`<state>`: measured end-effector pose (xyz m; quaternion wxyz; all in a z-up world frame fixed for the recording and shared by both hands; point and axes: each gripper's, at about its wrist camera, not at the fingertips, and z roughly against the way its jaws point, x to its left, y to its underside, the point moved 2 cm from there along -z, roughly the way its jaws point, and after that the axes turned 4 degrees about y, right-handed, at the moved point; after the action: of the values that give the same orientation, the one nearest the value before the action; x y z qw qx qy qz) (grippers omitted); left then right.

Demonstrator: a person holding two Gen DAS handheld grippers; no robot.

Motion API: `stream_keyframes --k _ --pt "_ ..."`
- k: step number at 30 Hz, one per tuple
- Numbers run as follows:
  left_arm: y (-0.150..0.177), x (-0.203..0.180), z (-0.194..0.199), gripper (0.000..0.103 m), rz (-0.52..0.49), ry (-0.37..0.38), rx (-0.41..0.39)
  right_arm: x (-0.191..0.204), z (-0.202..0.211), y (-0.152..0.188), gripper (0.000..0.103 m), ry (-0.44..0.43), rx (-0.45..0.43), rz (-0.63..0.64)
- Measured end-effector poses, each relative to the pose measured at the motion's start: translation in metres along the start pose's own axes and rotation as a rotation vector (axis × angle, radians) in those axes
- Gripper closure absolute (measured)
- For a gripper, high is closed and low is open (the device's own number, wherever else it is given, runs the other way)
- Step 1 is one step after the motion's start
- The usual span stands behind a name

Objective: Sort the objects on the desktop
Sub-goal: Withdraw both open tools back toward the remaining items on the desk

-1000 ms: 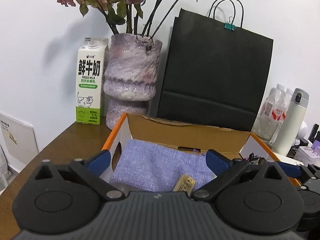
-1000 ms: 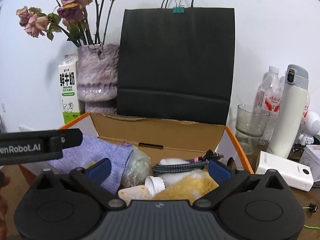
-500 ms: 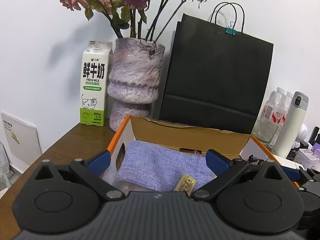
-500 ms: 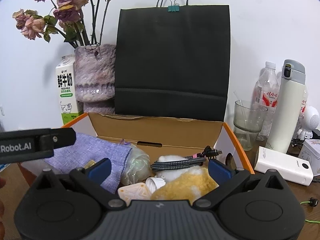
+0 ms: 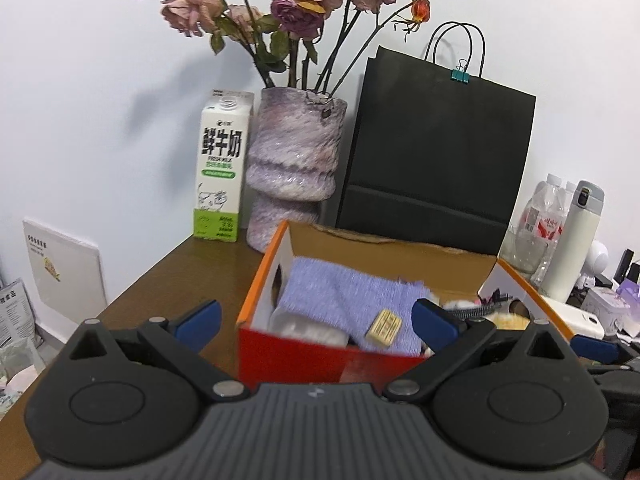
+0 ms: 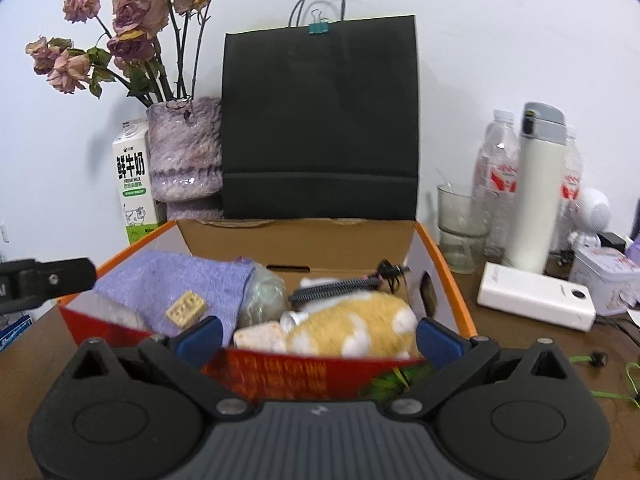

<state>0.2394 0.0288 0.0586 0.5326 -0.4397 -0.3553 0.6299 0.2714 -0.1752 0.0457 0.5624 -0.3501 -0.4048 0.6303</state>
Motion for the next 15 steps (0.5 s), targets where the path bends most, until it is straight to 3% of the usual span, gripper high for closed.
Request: stream_keyframes --k 15 --pt "0.040 0.023 0.050 0.000 0.003 -0.039 0.092 -0.005 0.060 0.049 0.000 0.010 0.065 0.048"
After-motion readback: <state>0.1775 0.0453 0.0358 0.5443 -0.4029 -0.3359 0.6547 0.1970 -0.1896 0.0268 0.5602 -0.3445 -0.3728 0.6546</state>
